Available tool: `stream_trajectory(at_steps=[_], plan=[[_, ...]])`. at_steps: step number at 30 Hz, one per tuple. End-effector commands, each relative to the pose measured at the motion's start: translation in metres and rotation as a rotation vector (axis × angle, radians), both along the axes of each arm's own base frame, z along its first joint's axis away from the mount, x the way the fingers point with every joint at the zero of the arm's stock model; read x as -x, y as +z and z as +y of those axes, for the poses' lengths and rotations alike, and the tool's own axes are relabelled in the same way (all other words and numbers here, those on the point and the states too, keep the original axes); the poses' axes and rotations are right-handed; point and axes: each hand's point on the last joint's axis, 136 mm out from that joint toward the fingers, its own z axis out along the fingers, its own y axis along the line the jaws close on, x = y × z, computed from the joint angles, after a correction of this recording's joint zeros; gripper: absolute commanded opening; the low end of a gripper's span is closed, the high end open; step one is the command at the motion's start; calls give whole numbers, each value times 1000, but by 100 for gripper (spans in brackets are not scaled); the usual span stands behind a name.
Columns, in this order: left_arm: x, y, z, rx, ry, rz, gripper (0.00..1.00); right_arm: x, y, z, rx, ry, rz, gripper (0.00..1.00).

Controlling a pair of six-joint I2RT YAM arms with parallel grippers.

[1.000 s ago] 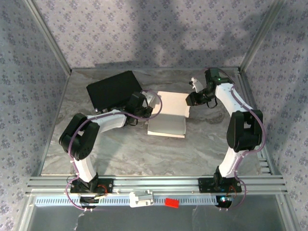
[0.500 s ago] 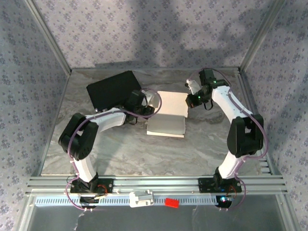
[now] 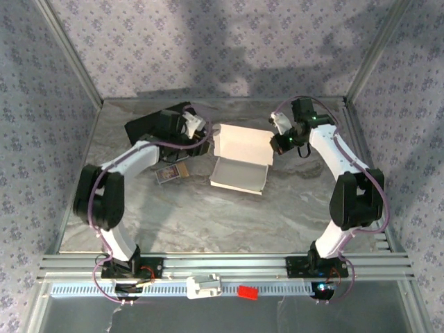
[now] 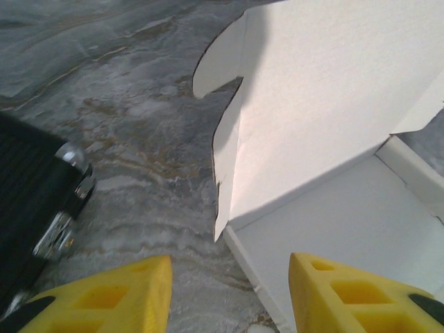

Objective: Fold the paper box

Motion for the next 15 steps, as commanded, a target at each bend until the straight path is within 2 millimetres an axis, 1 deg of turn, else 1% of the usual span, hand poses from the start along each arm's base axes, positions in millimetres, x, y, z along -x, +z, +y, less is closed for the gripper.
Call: stream_trajectory(at_steps=[1,4,6,11,15], plan=[[-4,9,-20,74,-163,41,48,-3,4,3,-11,28,-8,0],[-19,5,-27,76,-173,70,47,-4,3,2,-9,25,-8,0],[-24,3,-32,81,-183,82,45,-4,3,3,-12,24,-5,0],[-24,-1,-39,73,-206,100,39,-7,3,2,-11,19,-7,0],[-24,-5,-41,40,-203,102,29,-9,4,2,-8,11,-11,0]])
